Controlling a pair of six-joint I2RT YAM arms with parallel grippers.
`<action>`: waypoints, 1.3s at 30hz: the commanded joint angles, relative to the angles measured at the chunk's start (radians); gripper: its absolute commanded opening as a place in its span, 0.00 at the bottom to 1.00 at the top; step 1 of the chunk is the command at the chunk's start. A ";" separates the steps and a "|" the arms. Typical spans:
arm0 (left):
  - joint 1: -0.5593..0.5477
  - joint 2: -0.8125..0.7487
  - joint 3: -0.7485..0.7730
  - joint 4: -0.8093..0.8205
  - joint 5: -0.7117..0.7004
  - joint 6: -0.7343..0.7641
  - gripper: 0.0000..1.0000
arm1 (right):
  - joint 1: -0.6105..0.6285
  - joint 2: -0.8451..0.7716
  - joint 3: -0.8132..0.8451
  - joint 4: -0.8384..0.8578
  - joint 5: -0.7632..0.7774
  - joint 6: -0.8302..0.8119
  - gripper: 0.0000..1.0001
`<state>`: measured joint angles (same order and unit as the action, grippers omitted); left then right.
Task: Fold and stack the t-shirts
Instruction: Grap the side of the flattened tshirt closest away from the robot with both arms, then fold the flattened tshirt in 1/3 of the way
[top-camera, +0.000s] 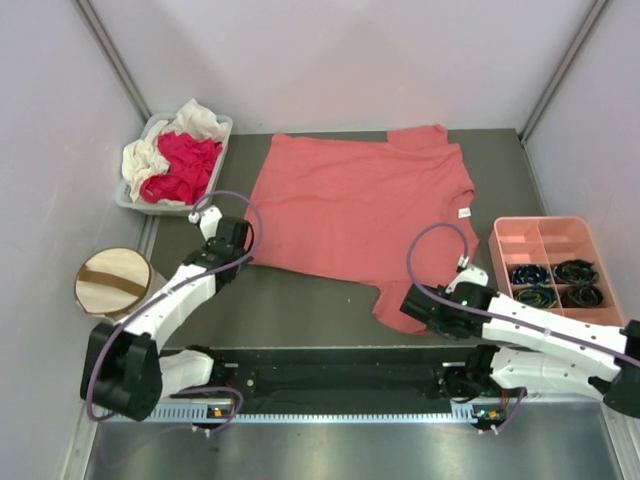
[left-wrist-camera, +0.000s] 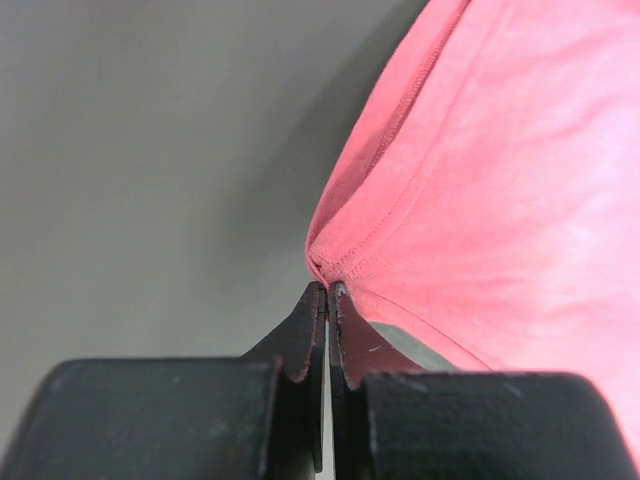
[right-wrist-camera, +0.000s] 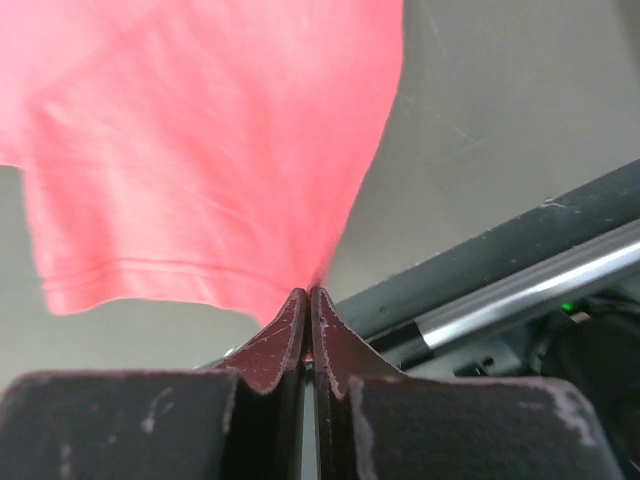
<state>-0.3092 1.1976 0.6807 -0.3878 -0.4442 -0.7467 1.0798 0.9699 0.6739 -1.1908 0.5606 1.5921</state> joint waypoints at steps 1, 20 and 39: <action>0.004 -0.084 -0.010 -0.095 -0.033 0.029 0.00 | 0.015 -0.082 0.125 -0.202 0.067 -0.015 0.00; 0.004 -0.221 -0.035 -0.192 -0.073 -0.023 0.00 | -0.078 -0.205 0.352 -0.417 0.284 -0.006 0.00; 0.015 0.089 0.091 0.050 -0.105 0.001 0.00 | -0.463 -0.112 0.340 0.045 0.283 -0.541 0.00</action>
<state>-0.3058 1.2572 0.7059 -0.4286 -0.4961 -0.7563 0.6872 0.8330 1.0142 -1.2892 0.8459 1.2427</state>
